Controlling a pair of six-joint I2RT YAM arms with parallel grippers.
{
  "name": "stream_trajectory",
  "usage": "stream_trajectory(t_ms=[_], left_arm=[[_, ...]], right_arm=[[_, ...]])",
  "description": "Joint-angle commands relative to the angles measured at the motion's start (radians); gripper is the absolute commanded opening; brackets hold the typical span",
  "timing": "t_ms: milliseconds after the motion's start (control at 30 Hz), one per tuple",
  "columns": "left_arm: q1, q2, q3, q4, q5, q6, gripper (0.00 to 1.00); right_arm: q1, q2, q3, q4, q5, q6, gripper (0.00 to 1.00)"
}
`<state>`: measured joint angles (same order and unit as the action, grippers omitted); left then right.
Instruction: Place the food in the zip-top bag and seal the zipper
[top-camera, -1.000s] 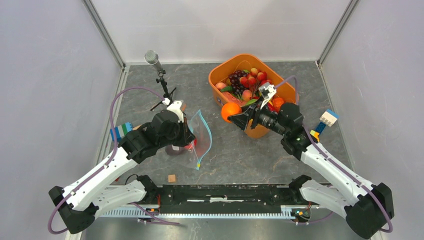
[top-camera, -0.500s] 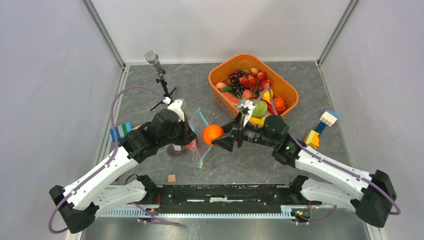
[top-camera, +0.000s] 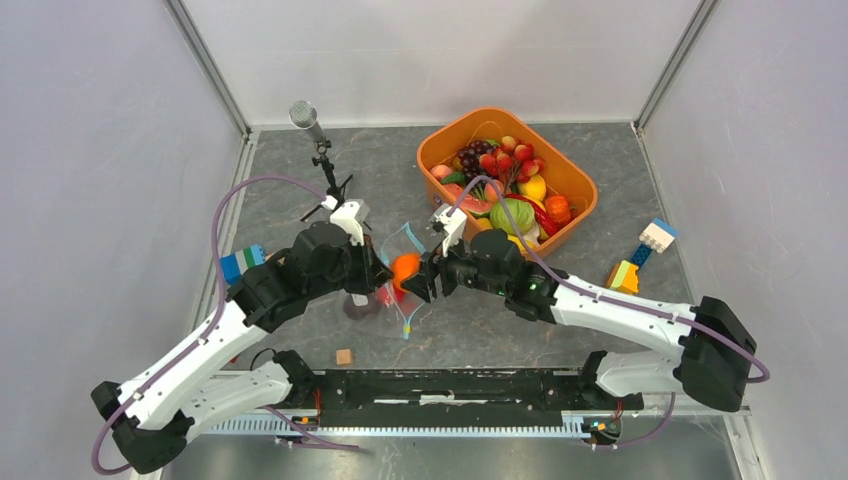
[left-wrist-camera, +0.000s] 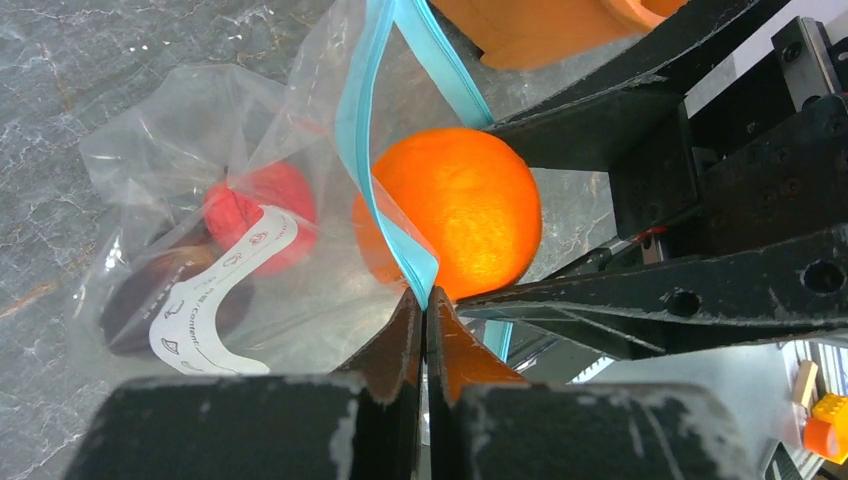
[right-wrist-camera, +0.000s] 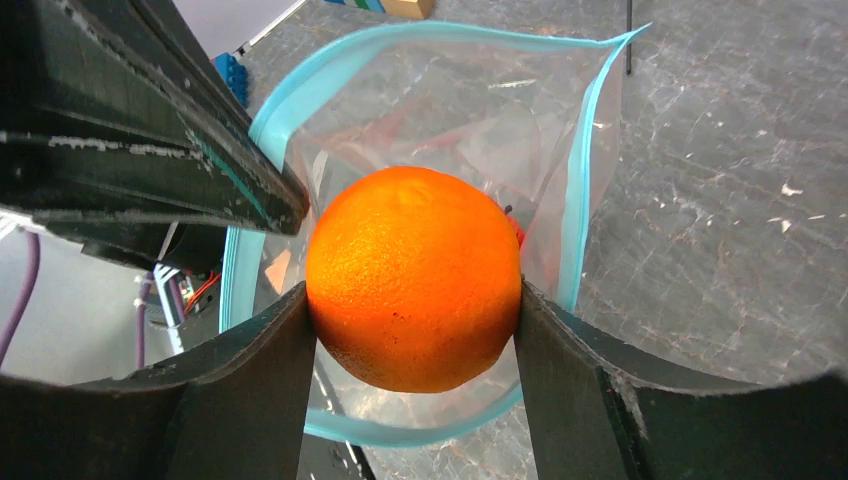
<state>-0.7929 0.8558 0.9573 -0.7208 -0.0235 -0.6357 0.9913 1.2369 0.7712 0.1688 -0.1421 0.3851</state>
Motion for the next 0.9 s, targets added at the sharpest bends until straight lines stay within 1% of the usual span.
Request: stream_trajectory(t_ms=[0,67,167,267,333,433,533,633,700,800,867], left_arm=[[0.003,-0.022,0.027,0.057,0.019,0.018,0.02],[0.003,-0.024,0.028,0.055,0.019,0.017,0.02],[0.003,-0.036,0.026,0.055,-0.008,0.003,0.02],[0.003,-0.058,0.023,0.061,-0.043,-0.008,0.02],[0.003,-0.074,0.023,0.061,-0.07,-0.014,0.02],[0.003,-0.095,0.018,0.064,-0.1,-0.023,0.02],[0.003,-0.11,0.013,0.06,-0.13,-0.029,0.02],[0.003,-0.125,0.005,0.049,-0.162,-0.038,0.02],[0.003,-0.132,-0.001,0.049,-0.17,-0.04,0.02],[0.003,-0.137,-0.008,0.057,-0.173,-0.042,0.02],[0.003,-0.136,-0.009,0.062,-0.17,-0.044,0.02]], right_arm=[[0.05,0.029,0.119,-0.069,0.136,-0.09,0.59],[0.065,0.032,0.144,-0.079,0.176,-0.112,0.66],[0.073,0.022,0.163,-0.082,0.162,-0.142,0.78],[0.072,-0.006,0.154,-0.06,0.118,-0.155,0.85],[0.072,-0.02,0.151,-0.049,0.083,-0.158,0.88],[0.072,-0.039,0.156,-0.053,0.055,-0.156,0.9],[0.073,-0.089,0.133,-0.031,0.081,-0.144,0.89],[0.072,-0.158,0.093,-0.013,0.134,-0.134,0.89],[0.072,-0.188,0.074,-0.03,0.225,-0.12,0.87],[0.073,-0.178,0.078,-0.098,0.306,-0.094,0.87],[0.073,-0.15,0.079,-0.116,0.3,-0.072,0.87]])
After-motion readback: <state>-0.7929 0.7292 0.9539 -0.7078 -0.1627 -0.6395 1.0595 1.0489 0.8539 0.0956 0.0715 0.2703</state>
